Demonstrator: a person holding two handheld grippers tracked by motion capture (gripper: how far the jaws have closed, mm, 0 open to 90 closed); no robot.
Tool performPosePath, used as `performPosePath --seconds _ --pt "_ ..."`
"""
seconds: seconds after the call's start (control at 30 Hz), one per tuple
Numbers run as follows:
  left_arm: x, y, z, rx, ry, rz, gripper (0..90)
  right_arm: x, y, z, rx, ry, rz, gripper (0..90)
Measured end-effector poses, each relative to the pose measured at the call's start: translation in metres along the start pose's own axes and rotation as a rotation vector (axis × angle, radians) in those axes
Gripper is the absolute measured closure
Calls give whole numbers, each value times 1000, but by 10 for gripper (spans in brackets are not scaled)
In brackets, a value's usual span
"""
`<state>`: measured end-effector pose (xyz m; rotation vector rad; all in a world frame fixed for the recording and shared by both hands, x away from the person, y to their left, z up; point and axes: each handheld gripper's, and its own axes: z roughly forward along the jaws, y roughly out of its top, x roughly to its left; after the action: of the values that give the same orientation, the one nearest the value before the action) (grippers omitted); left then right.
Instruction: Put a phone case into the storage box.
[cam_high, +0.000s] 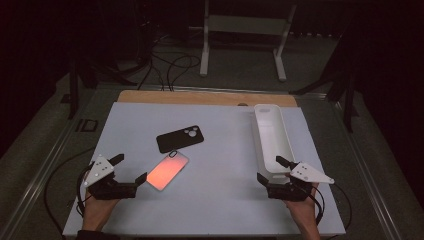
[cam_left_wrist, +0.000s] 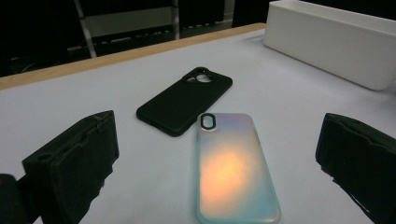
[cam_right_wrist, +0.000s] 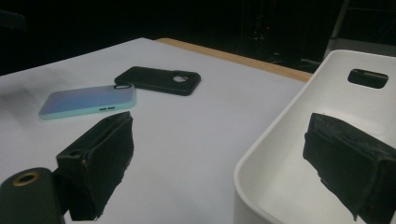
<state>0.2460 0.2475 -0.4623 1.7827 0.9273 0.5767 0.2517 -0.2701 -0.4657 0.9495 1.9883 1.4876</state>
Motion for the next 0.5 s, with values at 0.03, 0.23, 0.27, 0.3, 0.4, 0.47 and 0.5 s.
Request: performPosePath --seconds 0.03,0.23,0.27,0.3,0.4,0.47,0.5 --pt "0 0 0 3 -2 2 0 0 0 0 0 0 0 86" --pt "0 0 0 7 2 0 0 0 1 -1 0 -9 -2 86" --pt "0 0 0 8 2 -3 0 0 1 -1 0 -9 -2 86" --pt "0 1 0 7 2 -4 0 0 0 -1 1 -11 -2 86" --pt "0 1 0 6 7 -2 0 1 0 -1 1 -9 -1 86" --pt "-1 1 1 12 10 -4 0 1 0 0 1 -8 -2 86" --pt "-1 1 1 12 10 -4 0 1 0 0 1 -8 -2 86"
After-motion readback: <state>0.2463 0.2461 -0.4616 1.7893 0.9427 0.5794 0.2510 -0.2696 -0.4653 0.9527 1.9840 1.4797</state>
